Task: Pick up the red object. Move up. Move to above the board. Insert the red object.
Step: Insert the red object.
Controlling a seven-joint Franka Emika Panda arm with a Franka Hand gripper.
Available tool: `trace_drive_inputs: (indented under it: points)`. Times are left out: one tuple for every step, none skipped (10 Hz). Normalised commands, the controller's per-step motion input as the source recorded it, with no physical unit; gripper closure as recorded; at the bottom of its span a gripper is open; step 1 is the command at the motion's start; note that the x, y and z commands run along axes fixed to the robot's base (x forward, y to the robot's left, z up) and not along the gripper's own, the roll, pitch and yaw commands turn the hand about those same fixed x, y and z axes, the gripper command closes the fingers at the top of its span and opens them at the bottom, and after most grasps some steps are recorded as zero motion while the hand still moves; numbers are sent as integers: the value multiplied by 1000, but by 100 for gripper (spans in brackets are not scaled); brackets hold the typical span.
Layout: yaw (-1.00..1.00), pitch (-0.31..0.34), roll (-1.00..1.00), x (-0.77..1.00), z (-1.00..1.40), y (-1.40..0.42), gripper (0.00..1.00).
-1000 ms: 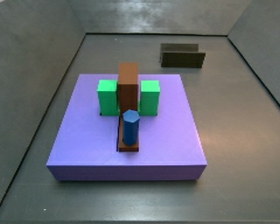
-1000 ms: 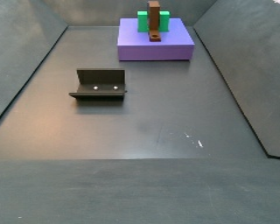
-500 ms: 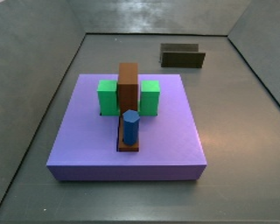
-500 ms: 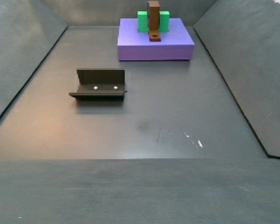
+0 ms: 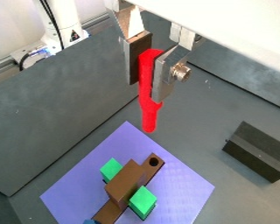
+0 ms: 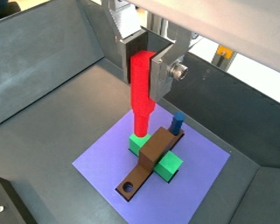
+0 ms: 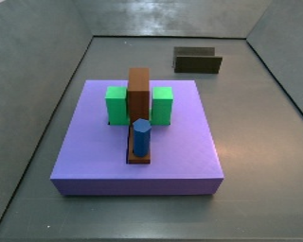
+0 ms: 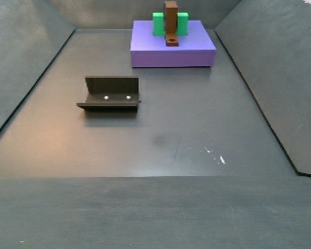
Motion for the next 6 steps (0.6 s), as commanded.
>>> trace_drive_inputs:
  points:
    - [-109, 0, -99, 191, -449, -357, 100]
    - [-34, 26, -69, 466, -900, -49, 100]
    - [-194, 97, -16, 326, -1000, 611, 100]
    - [-103, 43, -77, 71, -911, 806, 100]
    - [-54, 0, -200, 0, -723, 797, 100]
    - [0, -47, -189, 0, -749, 289, 100]
